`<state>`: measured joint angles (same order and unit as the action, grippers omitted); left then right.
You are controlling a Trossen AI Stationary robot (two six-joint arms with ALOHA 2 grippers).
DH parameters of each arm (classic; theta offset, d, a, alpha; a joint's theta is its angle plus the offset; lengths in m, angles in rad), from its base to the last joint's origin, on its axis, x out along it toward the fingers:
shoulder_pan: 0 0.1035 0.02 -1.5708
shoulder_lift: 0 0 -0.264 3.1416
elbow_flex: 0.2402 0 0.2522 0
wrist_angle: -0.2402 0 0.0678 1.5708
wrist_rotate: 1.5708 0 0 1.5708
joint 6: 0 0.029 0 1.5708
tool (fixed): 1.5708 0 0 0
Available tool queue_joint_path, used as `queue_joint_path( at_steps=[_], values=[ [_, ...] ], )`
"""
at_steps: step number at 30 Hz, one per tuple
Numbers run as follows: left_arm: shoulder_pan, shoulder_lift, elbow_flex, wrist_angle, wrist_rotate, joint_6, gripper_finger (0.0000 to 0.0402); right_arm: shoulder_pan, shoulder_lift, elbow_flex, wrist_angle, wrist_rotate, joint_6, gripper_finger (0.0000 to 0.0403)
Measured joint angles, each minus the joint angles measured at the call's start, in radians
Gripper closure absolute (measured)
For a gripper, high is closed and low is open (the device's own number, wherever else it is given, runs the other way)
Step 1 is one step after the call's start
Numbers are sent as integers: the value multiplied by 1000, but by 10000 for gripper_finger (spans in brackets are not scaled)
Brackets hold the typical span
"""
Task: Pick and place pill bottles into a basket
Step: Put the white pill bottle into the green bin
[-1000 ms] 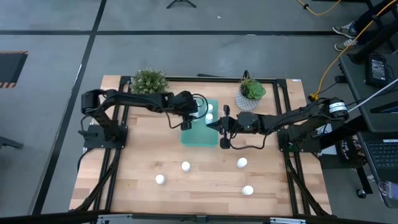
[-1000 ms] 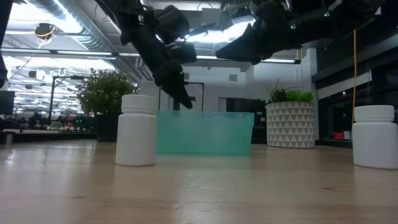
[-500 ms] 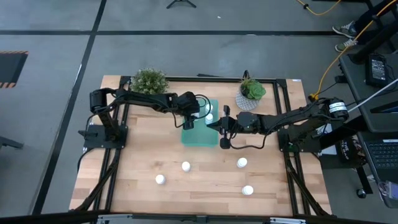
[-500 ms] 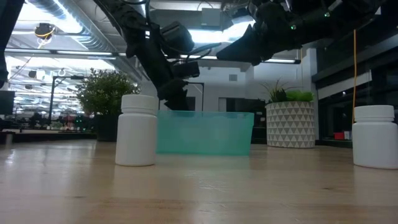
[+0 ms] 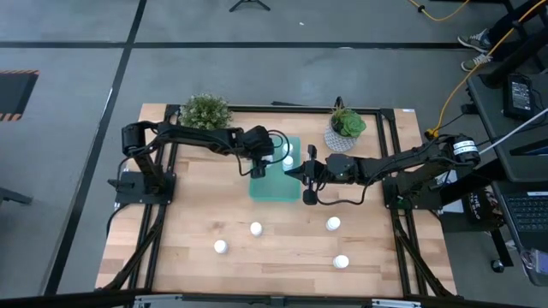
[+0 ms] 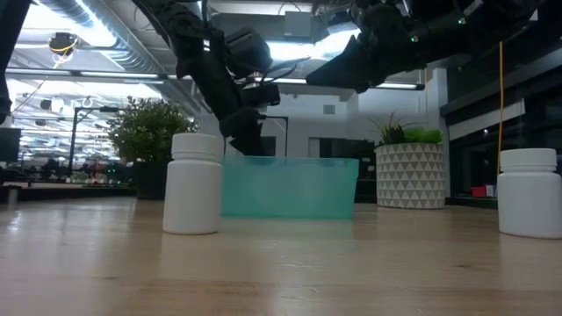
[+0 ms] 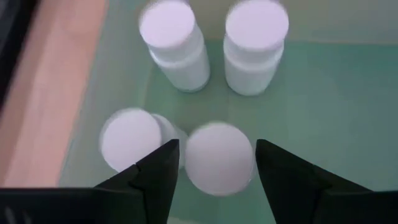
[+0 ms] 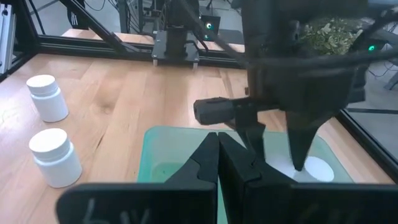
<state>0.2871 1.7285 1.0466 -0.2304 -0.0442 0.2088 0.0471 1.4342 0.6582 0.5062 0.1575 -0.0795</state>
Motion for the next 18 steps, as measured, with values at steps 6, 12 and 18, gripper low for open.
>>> queue_joint_path(
  at_steps=[6,12,18],
  values=[
    [-11,-64,0,-9,1,42,191,0,0,-1,-3,0,2,398],
    [-50,-206,0,-30,7,70,193,1,0,0,-3,0,19,398],
    [-130,-390,-5,-146,-44,78,255,31,-1,-1,-2,0,25,398]
  ],
)
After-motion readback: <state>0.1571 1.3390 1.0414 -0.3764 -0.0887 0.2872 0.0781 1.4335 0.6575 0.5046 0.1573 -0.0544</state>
